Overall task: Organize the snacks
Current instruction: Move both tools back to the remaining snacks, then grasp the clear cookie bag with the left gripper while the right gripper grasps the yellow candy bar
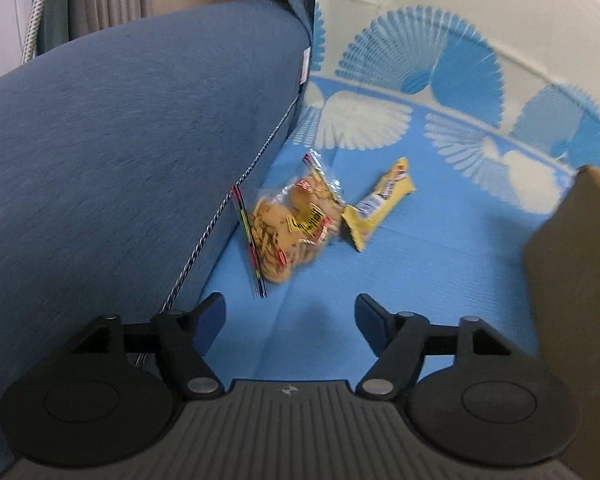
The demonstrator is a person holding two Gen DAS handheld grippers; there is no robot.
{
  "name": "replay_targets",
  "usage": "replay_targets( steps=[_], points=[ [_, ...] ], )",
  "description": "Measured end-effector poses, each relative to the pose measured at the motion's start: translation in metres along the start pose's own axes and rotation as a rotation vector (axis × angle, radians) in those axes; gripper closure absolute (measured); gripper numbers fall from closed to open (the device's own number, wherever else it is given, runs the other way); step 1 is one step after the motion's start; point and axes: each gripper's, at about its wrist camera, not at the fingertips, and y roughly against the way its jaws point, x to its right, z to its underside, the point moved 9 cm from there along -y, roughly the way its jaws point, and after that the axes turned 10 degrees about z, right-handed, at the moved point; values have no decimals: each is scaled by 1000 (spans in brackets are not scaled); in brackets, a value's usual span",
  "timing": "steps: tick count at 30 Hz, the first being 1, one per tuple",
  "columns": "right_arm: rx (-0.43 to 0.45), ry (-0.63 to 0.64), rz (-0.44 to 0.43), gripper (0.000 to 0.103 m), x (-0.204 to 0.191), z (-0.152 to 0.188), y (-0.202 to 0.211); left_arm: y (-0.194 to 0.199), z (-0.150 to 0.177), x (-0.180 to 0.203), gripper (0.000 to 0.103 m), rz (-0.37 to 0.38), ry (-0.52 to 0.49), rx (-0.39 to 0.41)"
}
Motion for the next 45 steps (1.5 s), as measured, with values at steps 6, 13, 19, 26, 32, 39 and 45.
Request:
replay_targets(
  steps=[6, 13, 19, 26, 32, 39, 45],
  points=[
    [-29, -40, -18, 25, 2, 0, -8, -37, -13, 1, 22, -65, -12, -17],
    [-49, -53, -21, 25, 3, 1, -15, -59, -33, 1, 34, -92, 28, -2],
    [-59, -46, -8, 25, 2, 2, -21, -41, -32, 0, 46, -54, 49, 21],
    [-57, 34, 30, 25, -10, 6, -28, 22, 23, -16, 46, 18, 166, -42],
    [-41, 101, 48, 25, -24, 8, -30, 77, 77, -28, 46, 105, 206, -94],
    [-20, 161, 1, 32, -52, 3, -23, 97, 97, -34, 46, 287, 124, -114],
    [-76, 100, -86, 58, -97, -8, -35, 96, 101, -32, 46, 328, 129, -124]
  ],
)
